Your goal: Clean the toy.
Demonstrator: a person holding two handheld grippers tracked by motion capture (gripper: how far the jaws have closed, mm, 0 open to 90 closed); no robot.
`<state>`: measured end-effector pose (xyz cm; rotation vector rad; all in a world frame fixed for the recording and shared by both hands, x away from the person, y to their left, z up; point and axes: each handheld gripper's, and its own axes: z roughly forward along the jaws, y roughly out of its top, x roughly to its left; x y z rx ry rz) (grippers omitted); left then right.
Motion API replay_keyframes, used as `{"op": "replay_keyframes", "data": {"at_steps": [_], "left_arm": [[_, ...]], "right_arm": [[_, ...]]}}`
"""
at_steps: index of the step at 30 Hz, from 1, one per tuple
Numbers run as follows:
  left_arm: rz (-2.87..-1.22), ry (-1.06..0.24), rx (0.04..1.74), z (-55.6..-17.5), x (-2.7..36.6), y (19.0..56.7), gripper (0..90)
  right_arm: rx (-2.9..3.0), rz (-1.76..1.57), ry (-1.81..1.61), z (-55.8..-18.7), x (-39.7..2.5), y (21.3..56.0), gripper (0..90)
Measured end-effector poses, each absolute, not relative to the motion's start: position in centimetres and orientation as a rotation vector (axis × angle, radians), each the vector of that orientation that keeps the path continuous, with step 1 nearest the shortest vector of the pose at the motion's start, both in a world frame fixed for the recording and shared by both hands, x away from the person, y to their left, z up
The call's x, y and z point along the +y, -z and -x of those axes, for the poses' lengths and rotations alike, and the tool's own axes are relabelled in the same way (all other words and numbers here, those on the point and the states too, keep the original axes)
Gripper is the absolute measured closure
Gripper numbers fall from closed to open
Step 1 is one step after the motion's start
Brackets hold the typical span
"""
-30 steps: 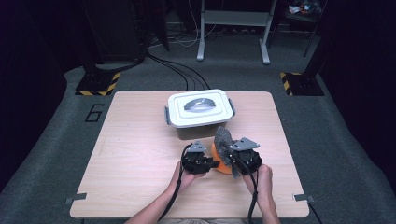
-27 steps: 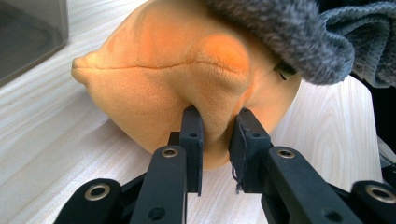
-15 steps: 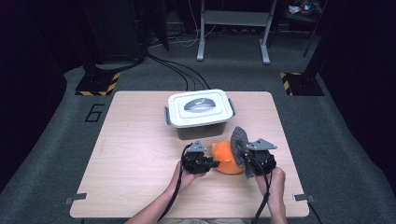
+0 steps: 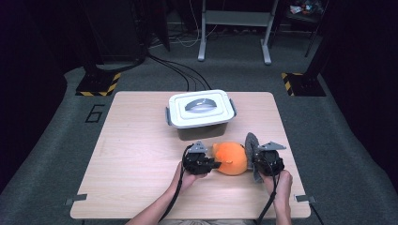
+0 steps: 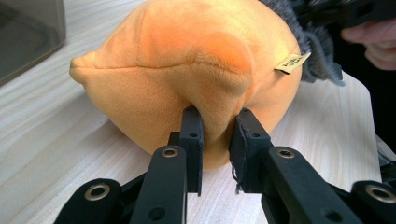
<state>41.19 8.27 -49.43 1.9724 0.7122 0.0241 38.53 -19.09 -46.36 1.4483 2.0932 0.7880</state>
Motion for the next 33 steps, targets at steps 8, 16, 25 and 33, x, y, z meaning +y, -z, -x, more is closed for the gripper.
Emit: {"op": "replay_keyframes", "data": {"at_steps": [8, 16, 25, 33], "left_arm": [[-1.969, -0.027, 0.718, -41.2, 8.3, 49.4, 75.8], [-1.972, -0.015, 0.716, -41.3, 8.4, 49.3, 75.8], [-1.978, -0.025, 0.711, -41.3, 8.4, 49.3, 75.7], [-1.981, -0.026, 0.711, -41.4, 8.4, 49.3, 75.0]], "right_arm": [[2.142, -1.532, -0.736, -39.9, -20.1, 49.8, 73.9], [2.066, -1.523, -0.811, -38.3, -21.5, 46.8, 73.9], [2.043, -1.314, -0.955, -35.2, -19.7, 41.0, 73.9], [2.170, -1.217, -0.930, -36.0, -16.3, 41.7, 73.8]]}}
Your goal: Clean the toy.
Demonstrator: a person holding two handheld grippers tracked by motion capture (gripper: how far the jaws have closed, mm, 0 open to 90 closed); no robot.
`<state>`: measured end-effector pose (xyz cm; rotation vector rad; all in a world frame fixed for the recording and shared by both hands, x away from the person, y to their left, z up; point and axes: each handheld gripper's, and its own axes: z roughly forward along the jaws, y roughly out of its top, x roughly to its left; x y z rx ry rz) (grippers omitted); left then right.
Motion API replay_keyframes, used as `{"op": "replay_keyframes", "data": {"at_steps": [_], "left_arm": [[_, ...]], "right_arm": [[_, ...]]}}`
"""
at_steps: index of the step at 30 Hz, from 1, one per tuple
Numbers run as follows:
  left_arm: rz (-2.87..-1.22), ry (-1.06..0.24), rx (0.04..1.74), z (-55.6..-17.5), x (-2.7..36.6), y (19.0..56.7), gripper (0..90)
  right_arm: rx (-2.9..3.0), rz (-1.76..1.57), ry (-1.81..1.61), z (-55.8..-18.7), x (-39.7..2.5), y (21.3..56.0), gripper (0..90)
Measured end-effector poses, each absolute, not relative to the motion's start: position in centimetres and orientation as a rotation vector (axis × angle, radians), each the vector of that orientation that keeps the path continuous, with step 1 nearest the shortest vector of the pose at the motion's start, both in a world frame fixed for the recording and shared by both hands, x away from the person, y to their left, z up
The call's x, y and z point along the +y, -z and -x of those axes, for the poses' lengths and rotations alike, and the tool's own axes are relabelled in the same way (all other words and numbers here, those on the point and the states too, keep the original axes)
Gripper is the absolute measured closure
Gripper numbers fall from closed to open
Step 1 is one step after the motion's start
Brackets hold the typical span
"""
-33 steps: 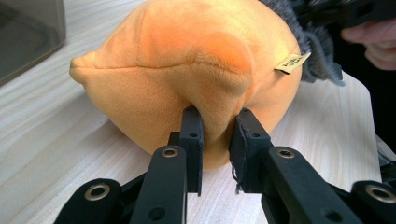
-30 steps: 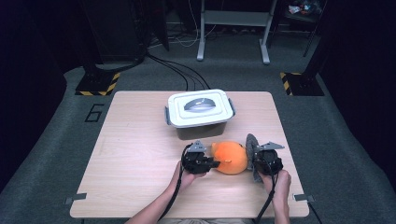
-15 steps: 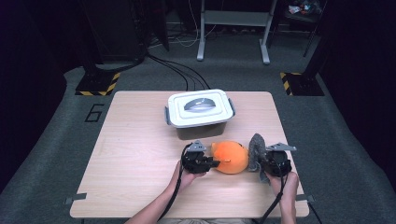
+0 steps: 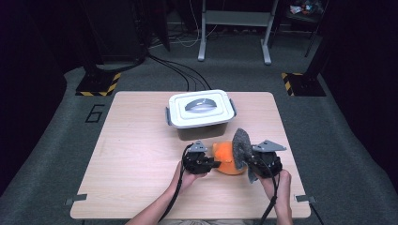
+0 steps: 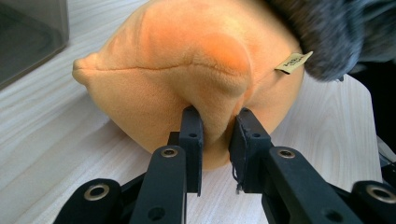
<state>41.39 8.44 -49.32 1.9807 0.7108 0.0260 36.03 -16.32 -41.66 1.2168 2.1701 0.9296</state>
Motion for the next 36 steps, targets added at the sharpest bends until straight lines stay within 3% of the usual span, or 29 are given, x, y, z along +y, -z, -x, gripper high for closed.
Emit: {"op": "replay_keyframes", "data": {"at_steps": [7, 10, 17, 22, 28, 33, 36], "left_arm": [[-1.978, -0.048, 0.687, -41.4, 8.4, 49.3, 69.5], [-1.967, -0.068, 0.677, -41.3, 8.5, 49.3, 60.6], [-2.048, -0.229, 0.603, -40.3, 8.1, 49.5, 42.5], [-2.090, -0.318, 0.579, -39.8, 7.3, 49.9, 38.7], [-2.100, -0.397, 0.550, -39.6, 6.5, 50.3, 46.0], [-2.093, -0.404, 0.530, -39.6, 6.5, 50.2, 64.6], [-2.077, -0.368, 0.539, -39.8, 6.7, 50.1, 71.4]], "right_arm": [[2.156, -1.260, -0.911, -37.0, -16.1, 42.5, 73.8], [2.146, -1.261, -0.904, -37.2, -16.2, 42.6, 73.7], [2.129, -1.273, -0.908, -37.5, -16.4, 42.6, 73.7], [2.123, -1.281, -0.903, -37.7, -16.3, 42.6, 73.6], [2.124, -1.280, -0.899, -37.8, -16.3, 42.8, 73.6], [2.113, -1.283, -0.906, -37.7, -16.6, 42.8, 73.6], [2.093, -1.293, -0.916, -37.6, -16.7, 42.6, 73.6]]}}
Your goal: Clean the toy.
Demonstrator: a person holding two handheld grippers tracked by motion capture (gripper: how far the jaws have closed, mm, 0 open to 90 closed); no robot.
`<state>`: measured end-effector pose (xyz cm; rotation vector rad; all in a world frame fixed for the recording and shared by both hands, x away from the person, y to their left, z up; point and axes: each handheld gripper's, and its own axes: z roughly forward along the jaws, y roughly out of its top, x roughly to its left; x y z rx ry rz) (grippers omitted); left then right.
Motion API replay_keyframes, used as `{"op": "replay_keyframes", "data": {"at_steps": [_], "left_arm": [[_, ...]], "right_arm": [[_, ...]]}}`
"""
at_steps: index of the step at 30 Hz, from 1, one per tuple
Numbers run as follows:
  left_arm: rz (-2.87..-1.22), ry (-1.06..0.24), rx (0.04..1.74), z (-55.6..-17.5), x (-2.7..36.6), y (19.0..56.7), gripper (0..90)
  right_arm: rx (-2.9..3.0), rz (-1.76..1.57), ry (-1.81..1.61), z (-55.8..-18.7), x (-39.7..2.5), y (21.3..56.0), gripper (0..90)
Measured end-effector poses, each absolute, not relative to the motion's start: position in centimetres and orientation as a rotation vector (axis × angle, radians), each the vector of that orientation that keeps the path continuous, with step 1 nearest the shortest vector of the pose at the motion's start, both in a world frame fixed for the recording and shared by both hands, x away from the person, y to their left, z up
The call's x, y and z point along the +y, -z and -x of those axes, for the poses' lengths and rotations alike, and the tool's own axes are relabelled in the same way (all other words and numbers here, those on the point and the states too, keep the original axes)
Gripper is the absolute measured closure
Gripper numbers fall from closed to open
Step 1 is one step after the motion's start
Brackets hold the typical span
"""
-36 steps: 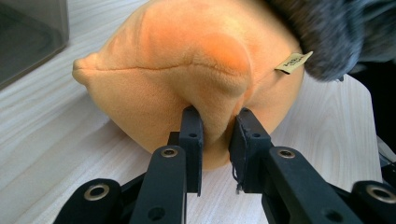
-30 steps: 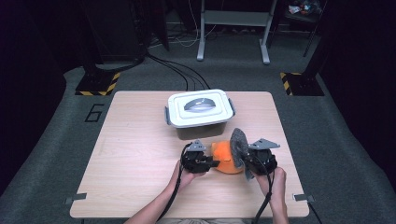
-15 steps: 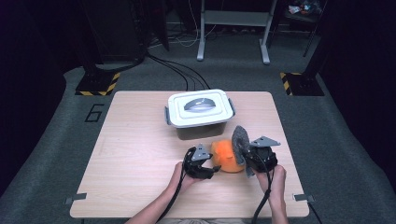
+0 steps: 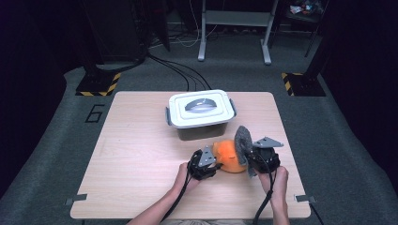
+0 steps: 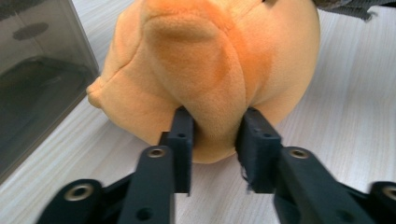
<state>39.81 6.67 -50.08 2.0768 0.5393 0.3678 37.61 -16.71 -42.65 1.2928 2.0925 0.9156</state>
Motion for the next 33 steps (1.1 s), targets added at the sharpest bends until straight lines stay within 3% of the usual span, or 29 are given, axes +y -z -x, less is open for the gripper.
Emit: {"op": "replay_keyframes", "data": {"at_steps": [6, 18, 33], "left_arm": [[-2.026, -0.251, 0.601, -40.3, 7.1, 49.6, 76.7], [-1.976, -0.114, 0.683, -40.4, 7.3, 48.2, 77.8], [-2.015, -0.184, 0.711, -40.4, 7.3, 48.9, 77.7]], "right_arm": [[2.074, -1.275, -0.915, -37.0, -17.2, 41.7, 73.6], [2.112, -1.132, -1.007, -35.2, -15.3, 38.9, 73.4], [2.162, -1.076, -0.879, -37.0, -11.8, 41.7, 73.6]]}}
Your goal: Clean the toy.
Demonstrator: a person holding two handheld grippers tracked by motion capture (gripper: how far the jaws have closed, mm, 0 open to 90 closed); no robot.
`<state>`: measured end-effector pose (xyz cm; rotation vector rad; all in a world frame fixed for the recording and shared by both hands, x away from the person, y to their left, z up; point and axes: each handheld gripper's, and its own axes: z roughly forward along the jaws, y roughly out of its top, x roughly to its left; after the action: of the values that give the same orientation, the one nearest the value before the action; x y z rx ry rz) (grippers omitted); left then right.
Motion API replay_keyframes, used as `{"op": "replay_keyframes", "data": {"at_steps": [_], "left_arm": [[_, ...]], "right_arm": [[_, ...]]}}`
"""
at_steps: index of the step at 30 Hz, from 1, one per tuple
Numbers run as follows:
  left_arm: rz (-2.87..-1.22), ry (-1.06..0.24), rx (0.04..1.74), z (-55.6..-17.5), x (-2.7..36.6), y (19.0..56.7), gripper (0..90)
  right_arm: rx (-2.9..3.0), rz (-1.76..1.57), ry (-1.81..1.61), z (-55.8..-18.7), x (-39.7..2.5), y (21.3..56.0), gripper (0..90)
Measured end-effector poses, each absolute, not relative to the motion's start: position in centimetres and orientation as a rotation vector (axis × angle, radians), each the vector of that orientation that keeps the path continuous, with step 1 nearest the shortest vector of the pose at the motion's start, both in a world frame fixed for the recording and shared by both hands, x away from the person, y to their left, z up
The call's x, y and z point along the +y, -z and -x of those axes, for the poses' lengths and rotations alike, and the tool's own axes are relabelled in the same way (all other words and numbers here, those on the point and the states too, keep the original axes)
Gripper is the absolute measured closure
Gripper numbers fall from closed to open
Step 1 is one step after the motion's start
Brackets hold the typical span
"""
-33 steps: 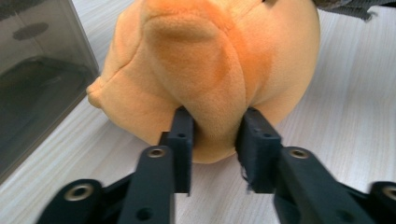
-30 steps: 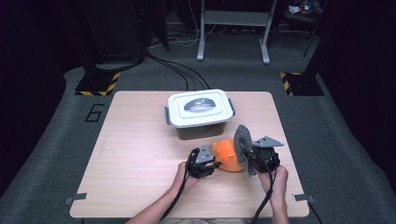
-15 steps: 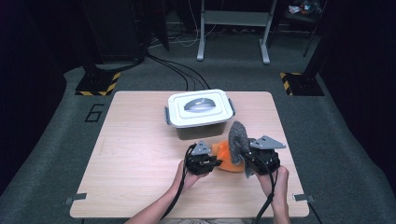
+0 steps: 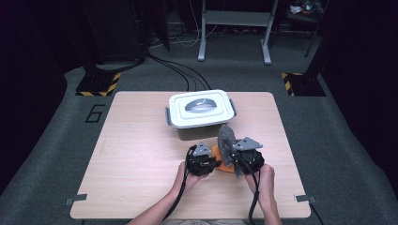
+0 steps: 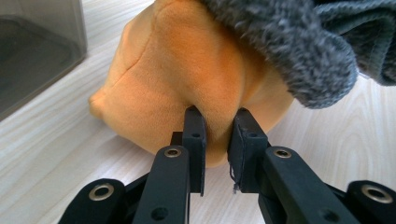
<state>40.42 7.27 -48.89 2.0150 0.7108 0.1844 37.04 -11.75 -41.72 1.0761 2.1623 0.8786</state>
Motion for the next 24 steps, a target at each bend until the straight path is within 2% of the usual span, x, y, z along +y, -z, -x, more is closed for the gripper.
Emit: {"op": "replay_keyframes", "data": {"at_steps": [24], "left_arm": [[-2.001, -0.176, 0.710, -40.5, 7.4, 49.2, 77.5]], "right_arm": [[2.080, -1.309, -0.847, -37.5, -17.5, 43.5, 73.5]]}}
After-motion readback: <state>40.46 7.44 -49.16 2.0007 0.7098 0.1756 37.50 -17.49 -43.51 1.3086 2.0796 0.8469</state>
